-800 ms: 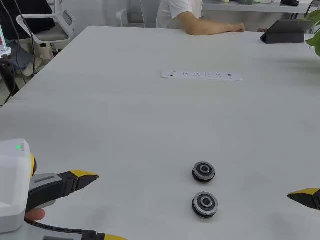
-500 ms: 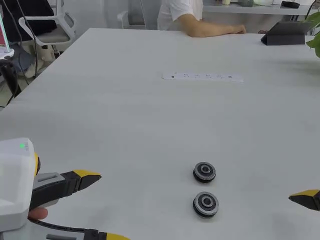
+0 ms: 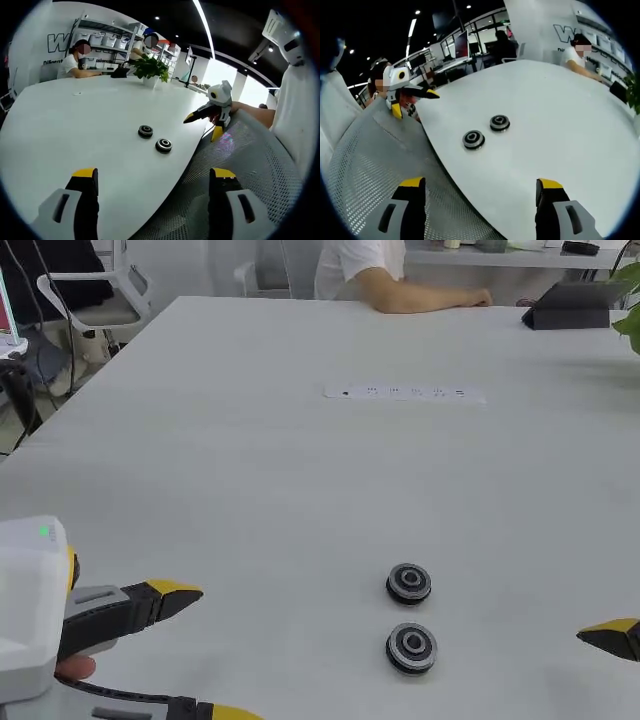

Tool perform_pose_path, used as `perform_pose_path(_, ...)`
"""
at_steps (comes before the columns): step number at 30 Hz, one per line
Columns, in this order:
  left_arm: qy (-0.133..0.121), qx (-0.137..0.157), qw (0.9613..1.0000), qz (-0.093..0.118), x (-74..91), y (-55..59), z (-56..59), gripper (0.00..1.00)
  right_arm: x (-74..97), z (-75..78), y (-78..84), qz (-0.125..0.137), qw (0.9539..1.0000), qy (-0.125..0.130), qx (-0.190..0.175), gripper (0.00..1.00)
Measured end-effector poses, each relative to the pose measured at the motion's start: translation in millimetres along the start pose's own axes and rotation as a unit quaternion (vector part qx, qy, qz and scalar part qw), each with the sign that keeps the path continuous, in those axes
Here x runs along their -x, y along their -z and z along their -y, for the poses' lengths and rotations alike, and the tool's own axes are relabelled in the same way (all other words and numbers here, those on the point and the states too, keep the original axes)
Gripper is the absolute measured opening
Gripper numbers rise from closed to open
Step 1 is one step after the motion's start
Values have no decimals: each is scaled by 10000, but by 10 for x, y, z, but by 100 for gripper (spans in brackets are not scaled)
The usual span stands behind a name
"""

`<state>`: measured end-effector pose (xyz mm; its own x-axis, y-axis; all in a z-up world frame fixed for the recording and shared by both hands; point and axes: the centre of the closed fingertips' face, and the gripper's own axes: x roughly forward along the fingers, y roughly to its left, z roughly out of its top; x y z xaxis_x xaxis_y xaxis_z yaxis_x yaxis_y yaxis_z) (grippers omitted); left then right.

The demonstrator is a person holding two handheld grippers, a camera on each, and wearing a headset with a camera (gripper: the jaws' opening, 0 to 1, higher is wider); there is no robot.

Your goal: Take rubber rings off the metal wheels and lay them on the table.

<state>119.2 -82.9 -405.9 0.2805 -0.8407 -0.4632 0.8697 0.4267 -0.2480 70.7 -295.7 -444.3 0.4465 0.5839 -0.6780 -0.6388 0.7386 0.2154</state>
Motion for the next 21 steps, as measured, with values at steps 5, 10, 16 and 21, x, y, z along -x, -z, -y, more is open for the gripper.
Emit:
perform_pose_path(5,58,-6,10000,-36,-4,15,12,90,6,4,-8,36,10000,8,-26,90)
perform_pose_path(10,213,-58,9998,-9,-13,-1,61,90,5,-8,-17,73,10000,-32,-49,90)
perform_pose_path(16,230,-7,9997,52,-7,-21,60,90,5,-21,-29,110,9999,-60,-63,89)
perform_pose_path(21,530,204,9974,449,7,-169,147,90,10,-26,-49,170,9998,-83,-89,88)
